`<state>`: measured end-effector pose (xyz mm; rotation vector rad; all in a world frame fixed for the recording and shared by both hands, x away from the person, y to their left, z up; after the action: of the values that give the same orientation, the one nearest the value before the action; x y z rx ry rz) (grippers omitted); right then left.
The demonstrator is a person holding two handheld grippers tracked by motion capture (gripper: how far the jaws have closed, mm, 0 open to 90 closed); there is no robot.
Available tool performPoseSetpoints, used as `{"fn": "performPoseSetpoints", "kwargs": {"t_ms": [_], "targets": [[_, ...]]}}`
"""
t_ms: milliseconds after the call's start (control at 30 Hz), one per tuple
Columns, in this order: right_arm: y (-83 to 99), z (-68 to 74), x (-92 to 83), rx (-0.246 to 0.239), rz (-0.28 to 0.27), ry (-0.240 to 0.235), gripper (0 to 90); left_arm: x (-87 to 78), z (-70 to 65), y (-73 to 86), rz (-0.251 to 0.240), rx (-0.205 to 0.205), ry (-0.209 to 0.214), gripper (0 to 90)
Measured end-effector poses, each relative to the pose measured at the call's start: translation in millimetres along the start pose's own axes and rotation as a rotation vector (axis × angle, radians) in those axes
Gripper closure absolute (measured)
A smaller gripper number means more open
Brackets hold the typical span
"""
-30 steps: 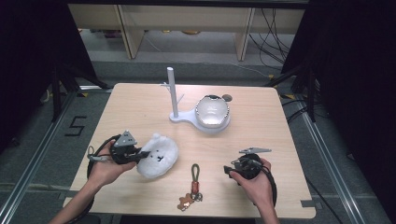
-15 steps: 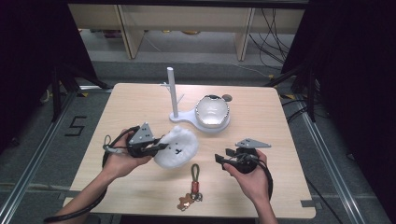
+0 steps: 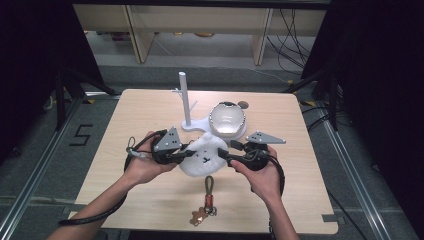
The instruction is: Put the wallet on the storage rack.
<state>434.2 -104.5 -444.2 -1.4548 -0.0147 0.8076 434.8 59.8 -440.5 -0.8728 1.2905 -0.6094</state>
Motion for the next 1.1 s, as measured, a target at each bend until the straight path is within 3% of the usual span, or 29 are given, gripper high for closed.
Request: {"fn": "performPoseSetpoints", "kwargs": {"t_ms": [33,133,200,333,533,567,633,667,733,767,1000,1067,1100], "targets": [[1.1,4.3,1.1,0.023,0.029,-0.010,36.6,3.0,-2.2,-2.0,-0.013,-0.002,0.010,79.0],[1.0,1.4,6.3,-0.029,0.011,-0.016,35.5,4.9,-4.6,-2.8,-0.005,0.007,0.023,79.0],[2.5,2.8,7.1,-0.014,0.026,-0.020,35.4,5.1,-5.1,-3.0,-0.001,0.011,0.027,79.0],[5.8,2.6,9.9,-0.050,0.048,-0.017,36.1,6.6,-6.3,-4.7,-0.003,0.018,0.036,78.9],[9.6,6.8,11.3,-0.104,0.070,-0.029,56.0,8.7,-6.6,-5.8,0.012,0.026,0.031,78.8],[9.7,6.5,10.9,-0.142,0.066,-0.020,64.3,8.7,-5.9,-5.5,0.013,0.026,0.027,78.6],[8.3,6.0,10.0,-0.174,0.049,-0.031,70.8,8.1,-3.8,-5.2,0.004,0.017,0.023,78.3],[9.4,7.4,6.5,-0.142,0.067,-0.004,72.6,7.9,-3.1,-5.8,-0.007,0.014,0.019,77.9],[7.8,8.5,7.5,-0.164,0.042,-0.022,74.1,7.5,-2.5,-6.3,-0.013,0.009,0.017,76.5],[6.1,8.8,4.4,-0.192,0.023,0.009,75.9,6.4,-1.0,-7.4,-0.031,-0.007,0.011,75.2],[0.2,12.2,-0.2,-0.182,-0.039,0.040,77.4,-6.0,9.5,-8.4,-0.111,-0.089,-0.045,54.4],[-1.5,9.2,-1.1,-0.208,-0.046,0.055,77.5,-8.6,10.5,-7.5,-0.120,-0.102,-0.057,48.1],[-3.8,6.2,-2.0,-0.194,-0.061,0.078,77.6,-15.0,12.7,-5.4,-0.135,-0.120,-0.083,45.4]]}}
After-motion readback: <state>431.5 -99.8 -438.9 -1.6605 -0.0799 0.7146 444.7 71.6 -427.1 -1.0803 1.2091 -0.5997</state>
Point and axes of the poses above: each handheld gripper's, and its own axes: x roughly forward along the jaws, y roughly out of its underside, z roughly to its left, the point moved 8 cm from there along x, roughly forward along the jaws, and after that the axes turned 15 degrees about y, right-handed, at the moved point
